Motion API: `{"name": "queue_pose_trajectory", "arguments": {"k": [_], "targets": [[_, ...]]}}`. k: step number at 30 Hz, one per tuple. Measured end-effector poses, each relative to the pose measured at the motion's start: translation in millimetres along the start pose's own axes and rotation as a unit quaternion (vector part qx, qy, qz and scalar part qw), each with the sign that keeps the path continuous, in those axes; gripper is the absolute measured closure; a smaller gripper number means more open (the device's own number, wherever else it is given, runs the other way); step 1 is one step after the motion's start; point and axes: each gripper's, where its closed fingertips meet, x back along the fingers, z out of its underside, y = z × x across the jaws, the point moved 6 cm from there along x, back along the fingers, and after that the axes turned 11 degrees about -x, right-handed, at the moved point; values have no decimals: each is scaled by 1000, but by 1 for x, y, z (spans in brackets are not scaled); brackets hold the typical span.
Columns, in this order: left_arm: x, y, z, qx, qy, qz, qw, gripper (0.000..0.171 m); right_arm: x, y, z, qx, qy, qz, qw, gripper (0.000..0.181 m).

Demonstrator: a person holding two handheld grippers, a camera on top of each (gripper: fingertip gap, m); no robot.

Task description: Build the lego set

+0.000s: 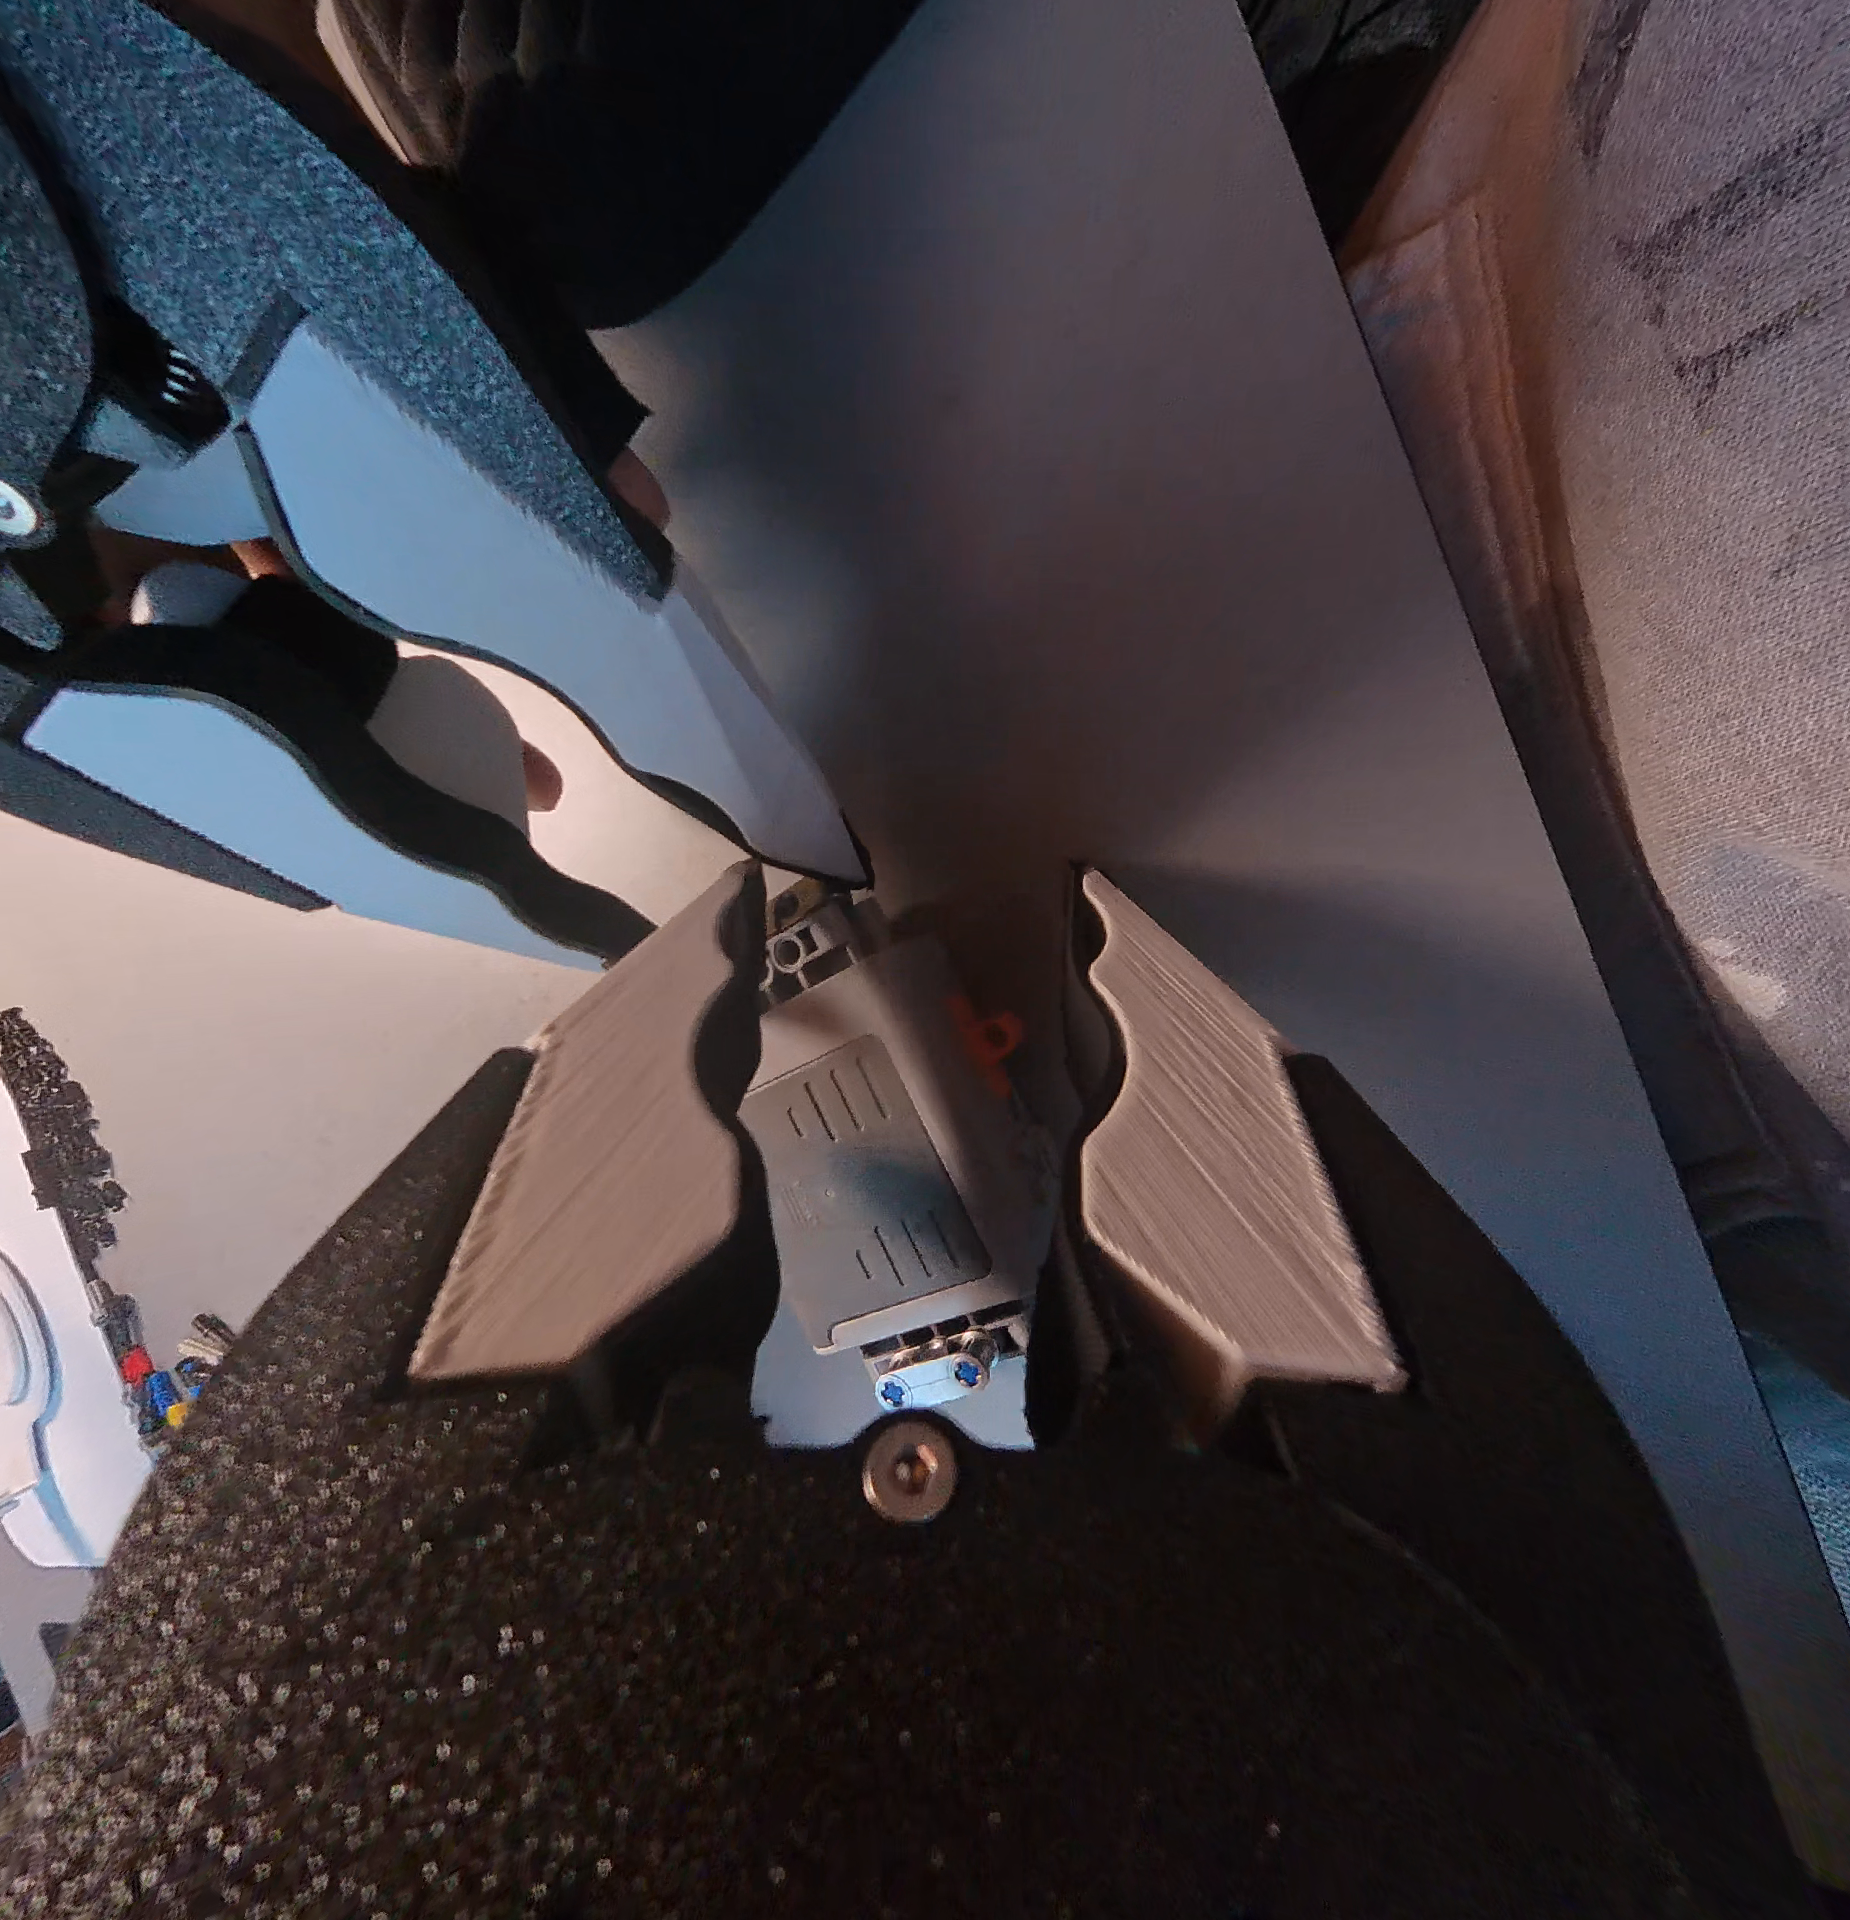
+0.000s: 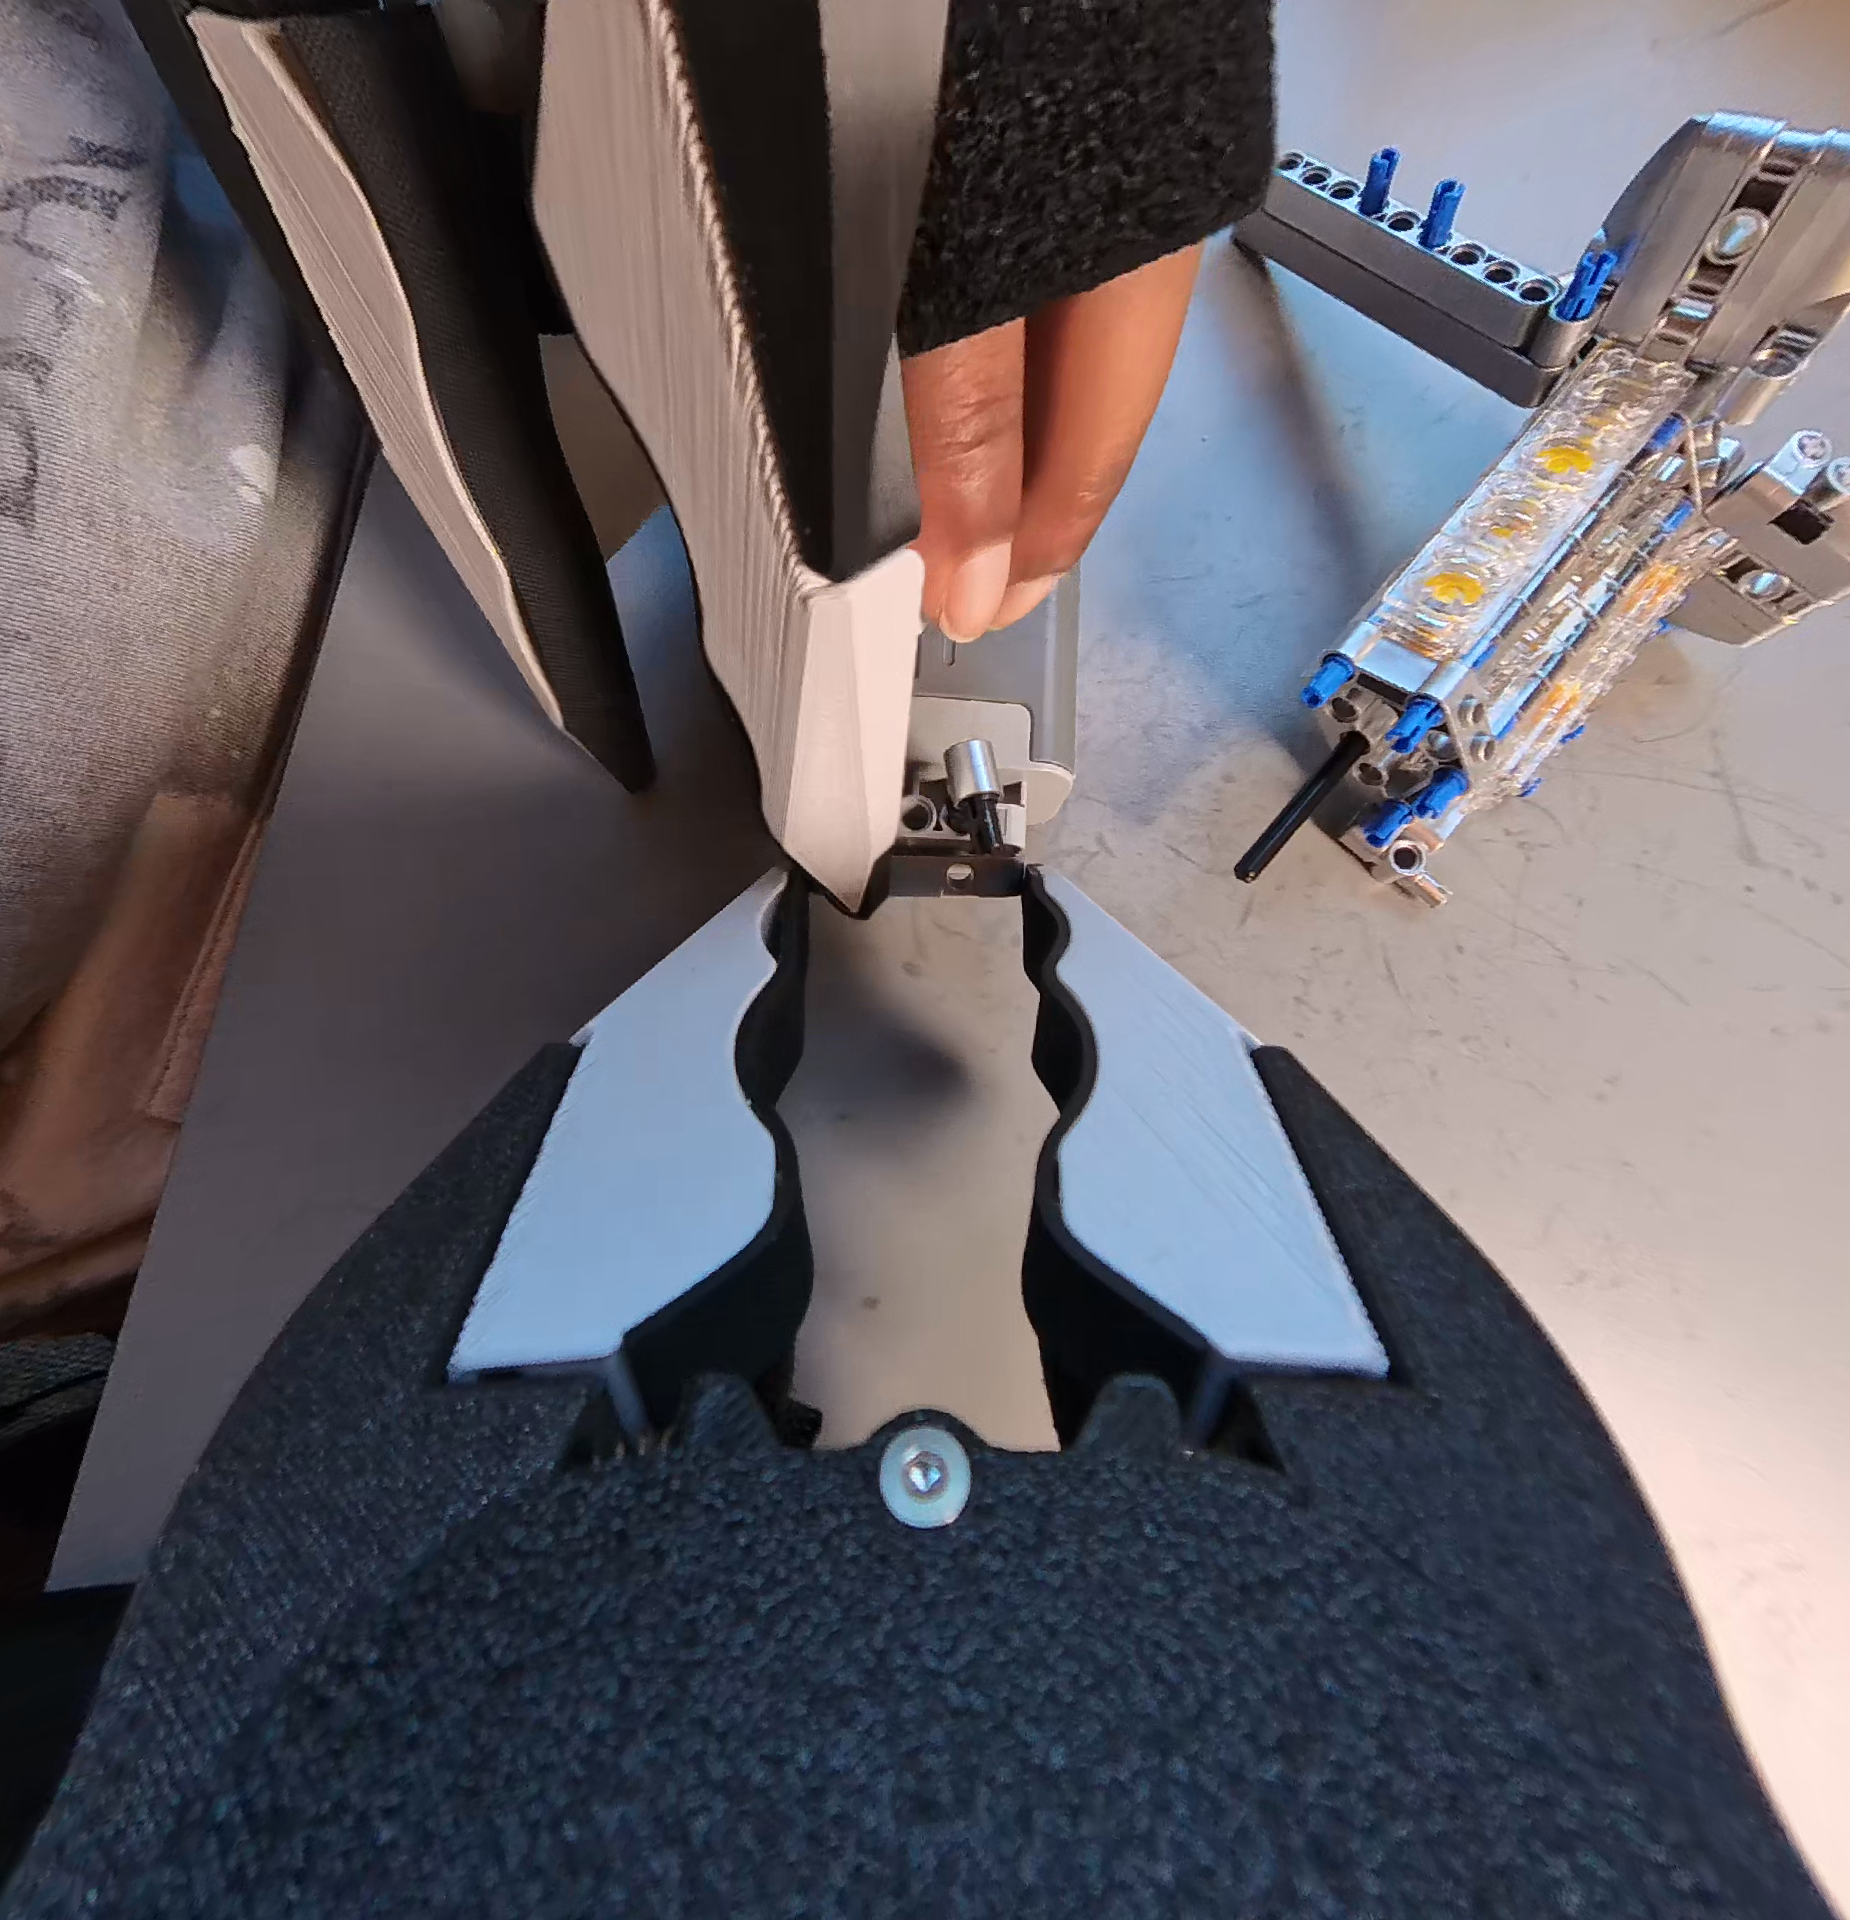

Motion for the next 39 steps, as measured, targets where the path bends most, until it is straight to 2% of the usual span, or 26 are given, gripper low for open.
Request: {"name": "queue_pose_trajectory", "arguments": {"k": [5, 12, 15, 20, 24, 27, 31, 35, 39], "targets": [[0, 0, 1, 4, 30, 17, 999, 124, 1, -1, 0, -3, -5, -4, 1000, 142], [0, 3, 0, 25, 50, 53, 997, 125, 1, -1, -1, -2, -16, -5, 1000, 145], [6, 7, -1, 40, 24, 50, 998, 125, 1, -1, -1, -2, -19, -4, 1000, 145], [34, 14, -2, 102, -60, 28, 993, 124, 0, 0, -2, -2, -25, -6, 1000, 146], [49, 13, 12, 144, -79, 0, 986, 122, -2, 0, -4, 1, -29, -8, 1000, 149], [50, 11, 36, 184, -58, -20, 981, 116, -3, 1, -6, 3, -27, -9, 1000, 149], [43, -2, 57, 228, -56, 3, 972, 102, -5, 1, -7, -3, -27, -12, 1000, 149], [31, -9, 66, 225, -44, 9, 973, 101, -7, -1, -9, -24, -25, -22, 999, 149], [24, -11, 66, 210, -51, 6, 976, 109, -9, -3, -11, -51, -20, -41, 998, 150]]}}
